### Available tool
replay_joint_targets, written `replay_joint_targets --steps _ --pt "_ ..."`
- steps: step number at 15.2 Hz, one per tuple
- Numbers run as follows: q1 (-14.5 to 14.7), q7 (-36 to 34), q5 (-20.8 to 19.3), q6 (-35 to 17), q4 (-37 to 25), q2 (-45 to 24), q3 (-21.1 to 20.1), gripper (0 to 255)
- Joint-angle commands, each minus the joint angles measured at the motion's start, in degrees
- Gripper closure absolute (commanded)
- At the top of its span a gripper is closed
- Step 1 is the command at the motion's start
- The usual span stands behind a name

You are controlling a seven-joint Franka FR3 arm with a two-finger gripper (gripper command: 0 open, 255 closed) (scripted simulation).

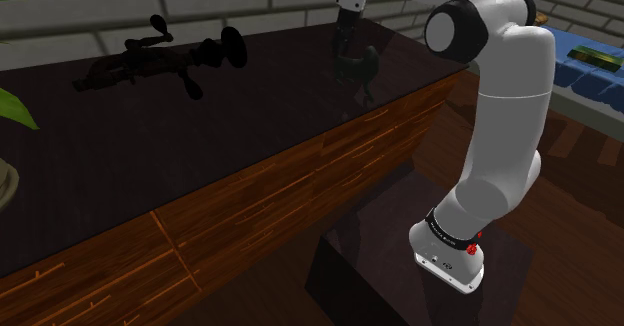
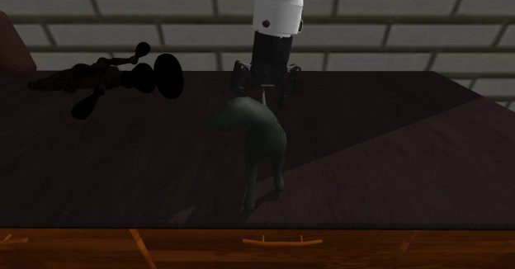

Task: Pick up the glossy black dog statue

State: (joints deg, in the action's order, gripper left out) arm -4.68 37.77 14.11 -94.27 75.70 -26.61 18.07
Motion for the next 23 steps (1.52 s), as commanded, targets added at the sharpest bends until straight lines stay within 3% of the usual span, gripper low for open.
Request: replay_joint_targets --steps 1,6,7,16,23 --pt "0.0 0.3 0.1 -1.2 1.0 -0.3 -0.1 0" --pt "0.2 0.7 0.3 -3.8 3.5 -0.5 -0.1 0" --pt "0.2 0.7 0.3 -3.9 3.5 -0.5 -0.1 255" --pt "0.2 0.7 0.3 -3.8 3.5 -0.5 -0.1 255" --pt "-0.3 -0.1 0.1 1.4 -1.7 -0.3 0.0 255"
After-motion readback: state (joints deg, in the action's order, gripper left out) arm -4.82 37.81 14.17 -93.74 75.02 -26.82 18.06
